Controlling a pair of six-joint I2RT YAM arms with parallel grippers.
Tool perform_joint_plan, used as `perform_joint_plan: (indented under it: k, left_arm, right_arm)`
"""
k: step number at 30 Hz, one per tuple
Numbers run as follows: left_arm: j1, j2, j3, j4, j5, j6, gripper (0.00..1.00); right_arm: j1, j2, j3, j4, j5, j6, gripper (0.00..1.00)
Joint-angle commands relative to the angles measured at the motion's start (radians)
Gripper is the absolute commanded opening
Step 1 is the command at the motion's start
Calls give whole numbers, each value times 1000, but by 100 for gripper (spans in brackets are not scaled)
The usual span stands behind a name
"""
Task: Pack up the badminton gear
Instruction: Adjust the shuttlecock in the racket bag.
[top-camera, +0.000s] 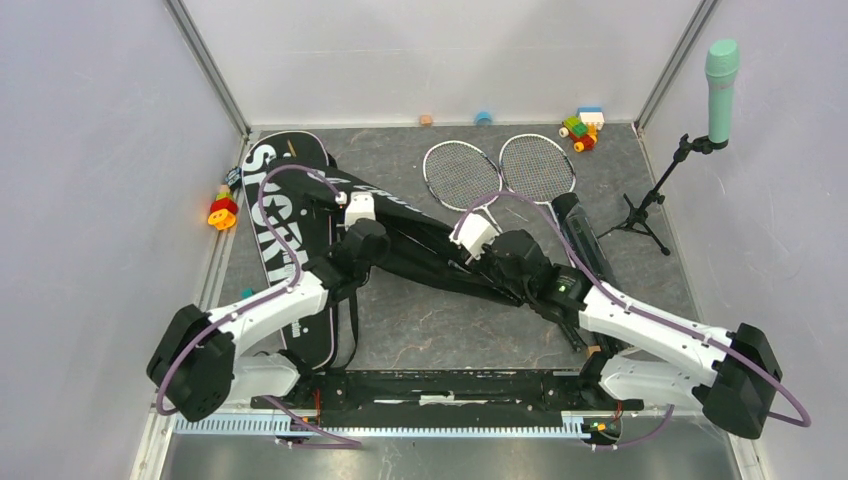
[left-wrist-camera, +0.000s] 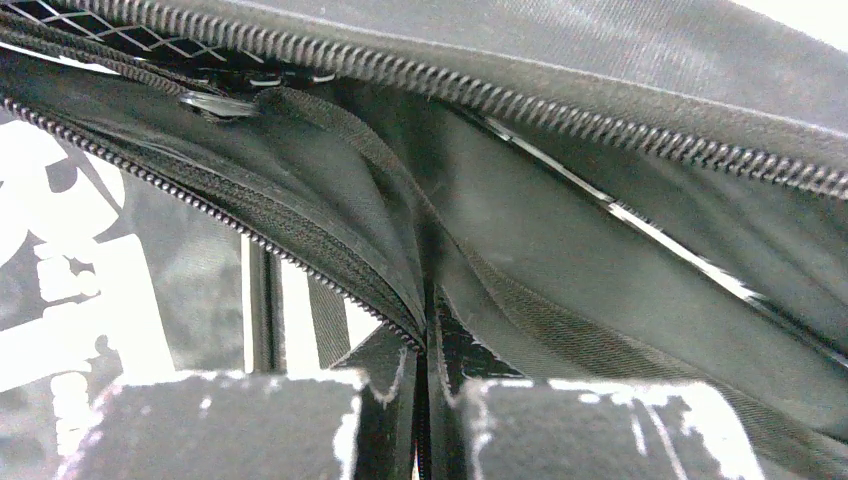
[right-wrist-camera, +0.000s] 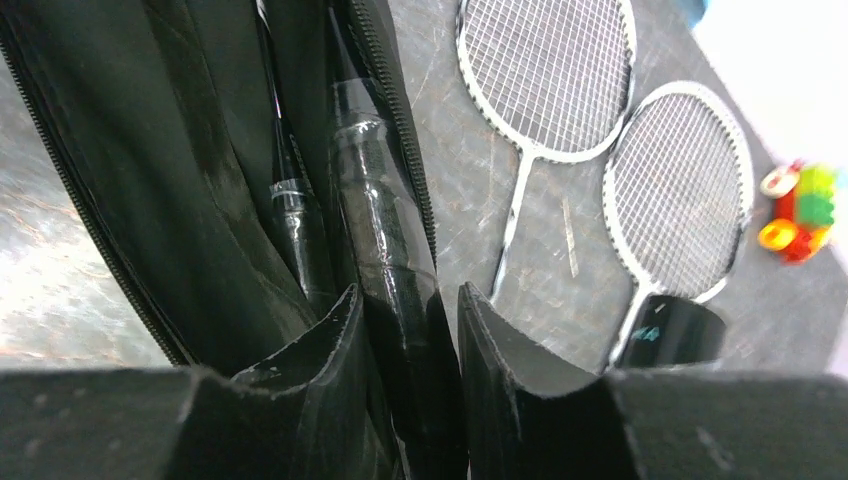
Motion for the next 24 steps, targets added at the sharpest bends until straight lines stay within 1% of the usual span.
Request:
perform_joint_plan:
  k: [1,3,4,5,7,11,13,16,18,20,22,24]
  left_arm:
    - [-22,-56,160,-82,65,236,2]
    - [-17,-18,221,-93,93,327,2]
    - [-11,15,255,-112,123,378,2]
    - [-3,55,302,-136,135,444,2]
    - [15,132,413,-172,125,522,2]
    - [58,277,589,-228,238,616,2]
    - [58,331,643,-239,317,679,2]
    - [59,389,695,-219,462,789,2]
    - [59,424,744,-236,536,812,2]
    - [58,458,788,-261,578,795,2]
    - [59,480,791,-254,588,760,2]
    - [58,492,761,-226,597,726,2]
  right_arm:
    - [-77,-31,16,66,226,298,0]
    - [-100,-17,-18,5,91,433,0]
    - [-110,-8,-52,0,29,484,0]
    - [-120,-2,-99,22,-47,538,0]
    - [-152,19,-168,65,-170,630,0]
    - [-172,39,-277,207,-376,710,0]
    - [-185,35,-342,308,-421,748,1]
    - [-223,50,-360,317,-426,741,3]
    - [-234,55,-348,297,-416,697,15]
    - [-235,55,-328,273,-387,647,26]
    - [-235,51,-294,232,-370,591,41]
    - [-235,37,-255,188,-375,533,49]
